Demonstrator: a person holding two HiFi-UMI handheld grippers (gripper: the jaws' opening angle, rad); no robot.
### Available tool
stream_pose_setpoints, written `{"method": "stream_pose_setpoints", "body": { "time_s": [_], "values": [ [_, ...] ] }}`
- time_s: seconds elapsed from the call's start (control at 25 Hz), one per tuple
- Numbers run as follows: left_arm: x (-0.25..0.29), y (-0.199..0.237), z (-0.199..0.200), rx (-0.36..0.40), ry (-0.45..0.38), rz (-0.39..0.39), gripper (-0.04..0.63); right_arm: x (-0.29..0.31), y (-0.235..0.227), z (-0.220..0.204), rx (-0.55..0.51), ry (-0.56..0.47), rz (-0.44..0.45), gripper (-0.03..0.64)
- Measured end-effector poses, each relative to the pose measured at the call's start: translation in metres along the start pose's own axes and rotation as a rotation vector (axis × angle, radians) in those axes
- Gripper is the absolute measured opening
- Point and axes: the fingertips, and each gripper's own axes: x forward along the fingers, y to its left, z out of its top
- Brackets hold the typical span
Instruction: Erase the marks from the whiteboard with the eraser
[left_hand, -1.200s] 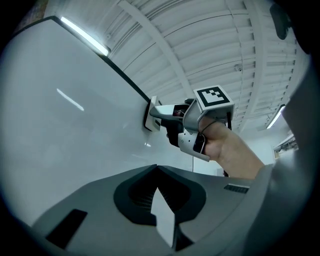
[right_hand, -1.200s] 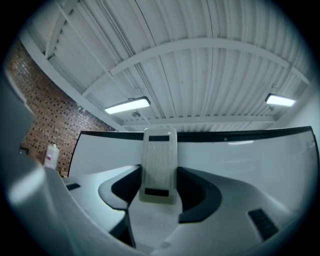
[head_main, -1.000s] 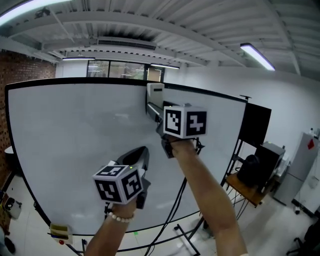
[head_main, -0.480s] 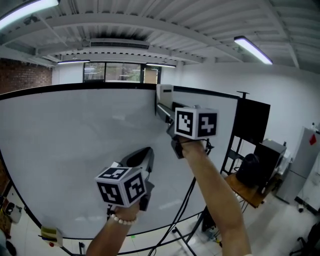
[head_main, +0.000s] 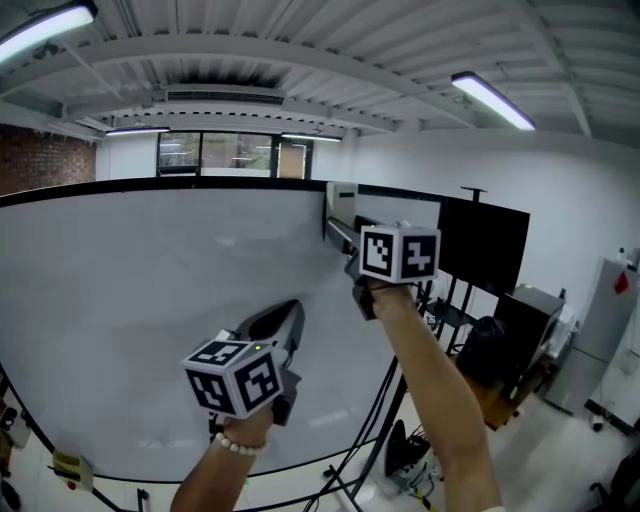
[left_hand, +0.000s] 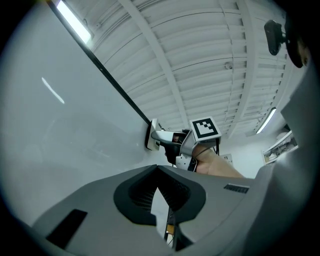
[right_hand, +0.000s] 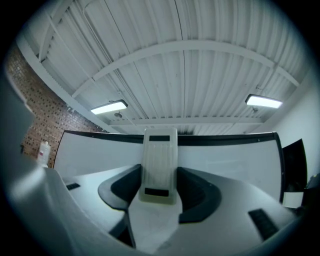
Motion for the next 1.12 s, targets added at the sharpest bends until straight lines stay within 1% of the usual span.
{"method": "stream_pose_setpoints", "body": {
  "time_s": [0.24, 0.4, 0.52, 0.68, 0.8, 1.0, 1.12],
  "values": [
    [0.045, -0.031, -0.024, -0.004, 0.002, -0.008, -0.012, -0.019, -0.073, -0.003, 0.009, 0.001, -0.016, 0.252],
    [0.074, -0.049, -0.036, 0.016, -0.01, -0.003, -0.012, -0.028, -0.121, -0.005, 0.034, -0.002, -0.021, 0.252],
    [0.094, -0.065, -0.046, 0.019, -0.013, -0.02, -0.012, -0.036, -0.158, -0.007, 0.034, 0.001, -0.039, 0.252],
    [0.109, -0.084, -0.052, 0.034, -0.037, -0.038, -0.012, -0.048, -0.202, -0.011, 0.061, 0.002, -0.051, 0.252],
    [0.12, -0.09, -0.058, 0.035, -0.033, -0.024, -0.012, -0.056, -0.232, -0.014, 0.068, 0.011, -0.075, 0.252],
    [0.131, -0.101, -0.072, 0.056, -0.011, -0.012, -0.011, -0.066, -0.268, -0.025, 0.078, 0.023, -0.085, 0.252],
    [0.137, -0.105, -0.079, 0.031, 0.002, -0.017, -0.012, -0.07, -0.274, -0.032, 0.067, 0.028, -0.085, 0.252]
  ]
}}
